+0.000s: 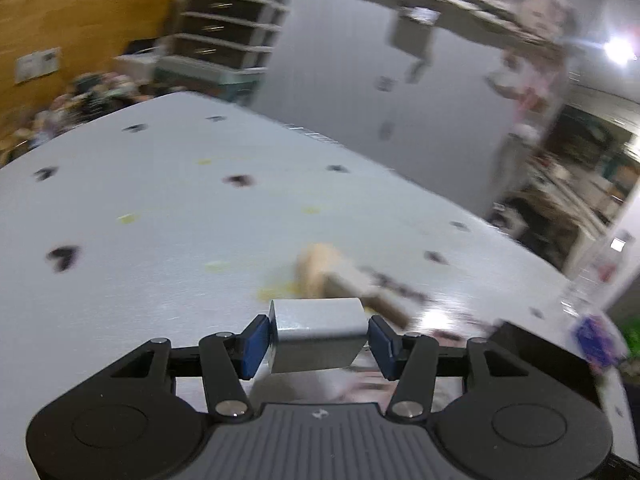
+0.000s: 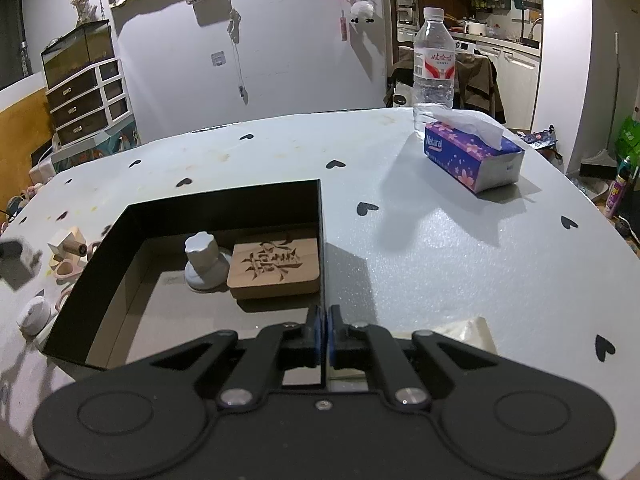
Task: Organize rigid objects
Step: 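Carry the charger block into the box and release it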
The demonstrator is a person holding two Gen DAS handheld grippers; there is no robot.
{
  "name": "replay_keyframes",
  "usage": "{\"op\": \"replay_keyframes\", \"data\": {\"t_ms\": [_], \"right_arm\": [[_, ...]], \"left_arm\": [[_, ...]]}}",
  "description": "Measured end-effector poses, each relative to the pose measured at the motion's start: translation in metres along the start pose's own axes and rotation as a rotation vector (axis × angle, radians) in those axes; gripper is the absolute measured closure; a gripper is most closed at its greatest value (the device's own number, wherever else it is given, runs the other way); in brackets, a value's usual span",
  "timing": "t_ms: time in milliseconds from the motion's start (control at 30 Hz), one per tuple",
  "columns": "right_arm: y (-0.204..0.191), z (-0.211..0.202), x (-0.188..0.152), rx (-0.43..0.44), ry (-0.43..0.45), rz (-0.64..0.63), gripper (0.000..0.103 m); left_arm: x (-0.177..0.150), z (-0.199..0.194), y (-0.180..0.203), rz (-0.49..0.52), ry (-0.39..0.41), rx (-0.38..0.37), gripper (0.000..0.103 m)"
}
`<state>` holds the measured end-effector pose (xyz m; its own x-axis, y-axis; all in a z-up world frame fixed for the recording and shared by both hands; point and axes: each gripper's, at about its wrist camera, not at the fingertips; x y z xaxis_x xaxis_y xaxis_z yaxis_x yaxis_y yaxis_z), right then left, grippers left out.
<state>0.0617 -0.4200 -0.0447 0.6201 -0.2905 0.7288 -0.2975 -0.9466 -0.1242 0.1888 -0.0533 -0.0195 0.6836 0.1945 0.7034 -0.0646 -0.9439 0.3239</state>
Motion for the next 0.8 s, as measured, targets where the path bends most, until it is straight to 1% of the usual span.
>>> {"op": "replay_keyframes", "data": {"t_ms": [100,167,333,467,567,667,733,800], "right_arm": [[0.0,0.0,0.0,0.001,0.0,0.002,0.099],[0.0,0.0,0.0,0.001,0.0,0.001,0.099],[0.0,0.0,0.0,0.001,0.0,0.001,0.099],[0.001,-0.001,0.0,0.001,0.0,0.0,0.099],[0.0,-0.001,0.0,0.001,0.0,-0.002,0.099],[-0.001,-0.001,0.0,-0.001,0.0,-0.003,0.099],[-0.001,-0.001,0.001,-0.001,0.0,-0.005,0.099],[-0.001,-0.001,0.001,0.003,0.0,-0.001,0.099]], "left_arm": [[0.003,-0.006,0.026,0.064,0.011,-0.074,0.049],[0.004,-0.009,0.038,0.087,0.008,-0.116,0.049],[0.006,-0.011,0.074,0.153,-0.038,-0.225,0.049],[0.0,-0.006,0.107,0.229,-0.106,-0.301,0.049],[-0.01,0.008,0.132,0.27,-0.197,-0.357,0.049],[-0.025,0.026,0.156,0.29,-0.295,-0.383,0.049],[-0.032,0.037,0.166,0.293,-0.33,-0.378,0.049],[-0.037,0.047,0.177,0.294,-0.342,-0.354,0.049]]}}
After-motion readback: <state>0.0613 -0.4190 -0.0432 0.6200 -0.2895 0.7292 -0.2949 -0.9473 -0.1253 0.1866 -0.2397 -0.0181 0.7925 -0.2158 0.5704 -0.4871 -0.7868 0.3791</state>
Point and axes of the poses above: each gripper's, at about its wrist camera, not at the fingertips, and z roughly the way its jaws point, y to its right, x to its top, and after that the axes turned 2 degrees about -y, right-handed
